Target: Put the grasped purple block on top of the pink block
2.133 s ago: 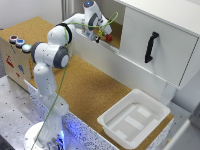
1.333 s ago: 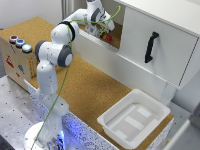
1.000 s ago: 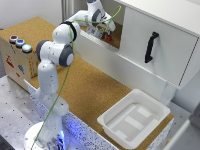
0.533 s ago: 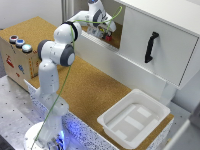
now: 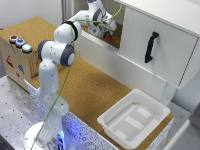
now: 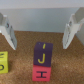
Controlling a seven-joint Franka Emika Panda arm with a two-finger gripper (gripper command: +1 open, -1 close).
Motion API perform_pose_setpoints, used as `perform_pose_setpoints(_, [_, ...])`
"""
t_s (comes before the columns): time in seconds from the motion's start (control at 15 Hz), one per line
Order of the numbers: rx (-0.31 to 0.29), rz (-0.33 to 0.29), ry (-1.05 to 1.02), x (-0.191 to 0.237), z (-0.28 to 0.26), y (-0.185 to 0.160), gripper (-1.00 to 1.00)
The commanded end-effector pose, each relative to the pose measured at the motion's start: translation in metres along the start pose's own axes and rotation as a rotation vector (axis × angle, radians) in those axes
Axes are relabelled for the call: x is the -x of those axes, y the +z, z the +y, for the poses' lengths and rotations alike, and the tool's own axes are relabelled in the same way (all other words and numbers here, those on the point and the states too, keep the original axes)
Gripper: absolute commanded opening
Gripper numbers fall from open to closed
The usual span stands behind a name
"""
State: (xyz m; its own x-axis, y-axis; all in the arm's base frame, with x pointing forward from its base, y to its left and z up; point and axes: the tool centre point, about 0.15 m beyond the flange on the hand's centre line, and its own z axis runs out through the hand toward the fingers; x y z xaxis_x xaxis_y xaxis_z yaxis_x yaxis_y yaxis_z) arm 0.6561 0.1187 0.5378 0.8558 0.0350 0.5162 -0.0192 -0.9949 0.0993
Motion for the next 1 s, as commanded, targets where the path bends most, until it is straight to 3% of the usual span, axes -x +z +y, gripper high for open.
perform_pose_setpoints(0.0, [0.035, -0.03, 0.001, 0.017, -0.022, -0.048, 1.0])
perform_pose_setpoints(0.13, [0.008, -0.04, -0.005, 0.039, -0.033, -0.06, 1.0])
perform_pose_setpoints(0.53, [-0.147, -0.084, 0.015, 0.124, -0.057, -0.086, 1.0])
perform_pose_setpoints(0.73, [-0.172, -0.145, -0.004, 0.167, -0.061, -0.073, 1.0])
perform_pose_setpoints(0.8, [-0.202, -0.142, -0.015, 0.18, -0.063, -0.07, 1.0])
perform_pose_setpoints(0.87, [-0.18, -0.141, -0.042, 0.197, -0.066, -0.068, 1.0])
perform_pose_setpoints(0.93, [-0.197, -0.142, -0.048, 0.212, -0.07, -0.066, 1.0])
